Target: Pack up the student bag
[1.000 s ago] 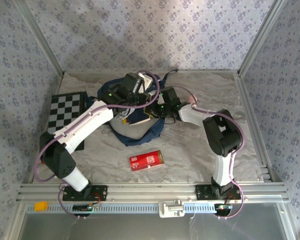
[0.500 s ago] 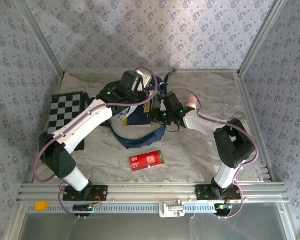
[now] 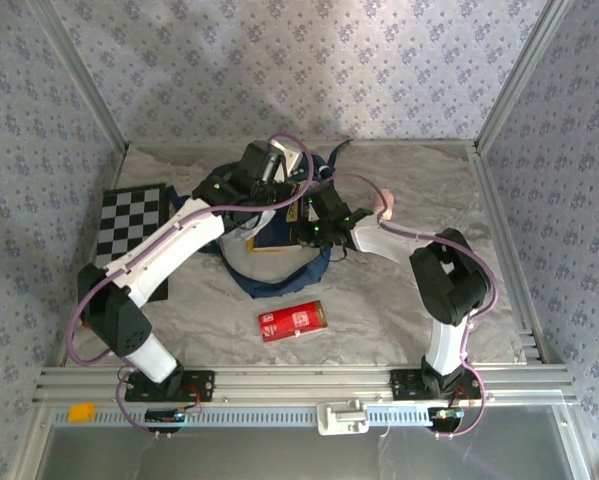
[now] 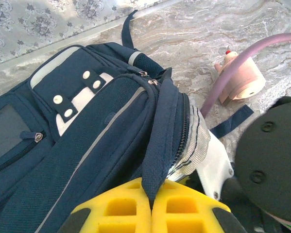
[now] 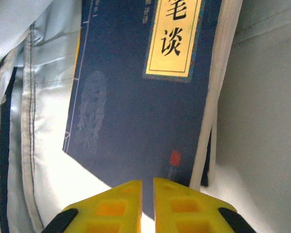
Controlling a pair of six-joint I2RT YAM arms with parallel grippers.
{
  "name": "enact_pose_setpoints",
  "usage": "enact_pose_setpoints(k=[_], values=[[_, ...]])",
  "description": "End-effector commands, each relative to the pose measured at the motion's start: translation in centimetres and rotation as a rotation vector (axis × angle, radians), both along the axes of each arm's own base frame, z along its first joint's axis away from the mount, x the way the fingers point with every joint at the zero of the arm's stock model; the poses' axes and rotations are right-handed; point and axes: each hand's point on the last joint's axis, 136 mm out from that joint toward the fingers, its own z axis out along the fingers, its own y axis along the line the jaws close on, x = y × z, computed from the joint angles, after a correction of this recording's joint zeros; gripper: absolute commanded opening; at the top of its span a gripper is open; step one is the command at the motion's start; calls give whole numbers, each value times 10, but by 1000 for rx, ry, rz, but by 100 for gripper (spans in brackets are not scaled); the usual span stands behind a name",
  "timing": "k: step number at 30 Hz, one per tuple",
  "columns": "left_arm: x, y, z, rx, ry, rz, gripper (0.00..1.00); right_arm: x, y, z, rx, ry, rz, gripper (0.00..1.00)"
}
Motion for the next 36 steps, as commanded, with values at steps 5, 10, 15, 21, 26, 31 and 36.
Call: enact_pose_setpoints(k=[5, 10, 15, 21, 26, 31, 36], values=[[-13, 3, -8, -152, 113, 52, 27, -56, -62, 45, -88, -75, -13, 22], [-38, 17, -22, -344, 256, 66, 44, -85, -87, 62, -100, -66, -23, 25], [-29, 92, -57, -427, 316, 296, 53, -102, -64, 52, -66, 25, 20, 30], [8, 174, -105, -474, 392, 537, 56, -110, 2, 48, -31, 40, 100, 34], [42, 214, -140, -549, 478, 656, 55, -113, 36, 31, -41, 56, 105, 38], [66, 223, -167, -578, 498, 687, 55, -114, 45, 11, -54, 86, 102, 37], [82, 231, -191, -571, 520, 725, 54, -117, 43, -3, -71, 114, 91, 37]])
